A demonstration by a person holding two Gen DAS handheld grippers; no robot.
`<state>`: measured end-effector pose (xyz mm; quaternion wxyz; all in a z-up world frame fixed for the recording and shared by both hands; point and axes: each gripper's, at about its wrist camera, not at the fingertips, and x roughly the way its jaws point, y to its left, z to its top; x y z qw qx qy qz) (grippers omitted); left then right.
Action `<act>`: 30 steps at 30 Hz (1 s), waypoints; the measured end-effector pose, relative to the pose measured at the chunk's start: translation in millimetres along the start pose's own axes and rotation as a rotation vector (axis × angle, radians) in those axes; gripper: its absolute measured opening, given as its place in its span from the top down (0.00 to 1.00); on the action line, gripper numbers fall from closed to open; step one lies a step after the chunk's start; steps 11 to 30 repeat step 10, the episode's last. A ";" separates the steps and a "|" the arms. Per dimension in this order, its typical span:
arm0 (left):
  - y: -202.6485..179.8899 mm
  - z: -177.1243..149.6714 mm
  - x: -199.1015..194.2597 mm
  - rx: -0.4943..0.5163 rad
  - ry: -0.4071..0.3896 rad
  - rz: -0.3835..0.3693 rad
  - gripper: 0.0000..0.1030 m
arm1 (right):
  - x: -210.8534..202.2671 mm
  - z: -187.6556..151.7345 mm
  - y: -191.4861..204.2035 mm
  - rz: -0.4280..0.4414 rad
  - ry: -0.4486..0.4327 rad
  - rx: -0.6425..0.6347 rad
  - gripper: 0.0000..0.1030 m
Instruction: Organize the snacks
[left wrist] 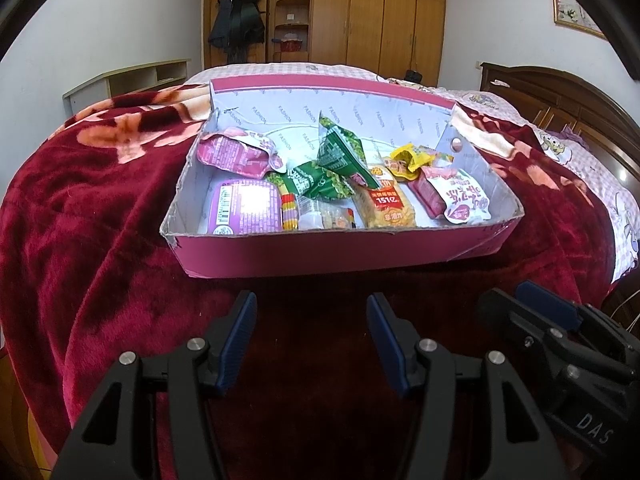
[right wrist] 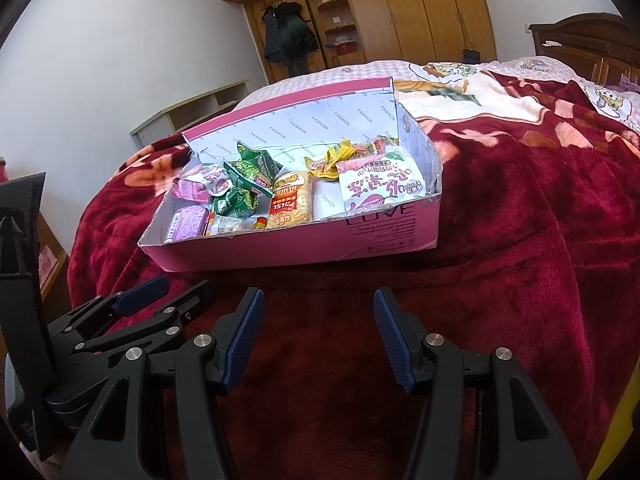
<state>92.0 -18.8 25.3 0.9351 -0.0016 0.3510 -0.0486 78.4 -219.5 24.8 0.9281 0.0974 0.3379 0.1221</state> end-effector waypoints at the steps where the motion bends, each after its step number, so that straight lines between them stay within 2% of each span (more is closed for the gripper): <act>1: 0.1 -0.1 0.1 0.000 0.001 0.000 0.41 | 0.0 0.1 0.0 0.000 0.000 0.000 0.43; 30: -1.0 -0.9 0.6 0.001 0.010 0.004 0.41 | -0.2 -2.1 0.4 0.000 -0.002 0.005 0.43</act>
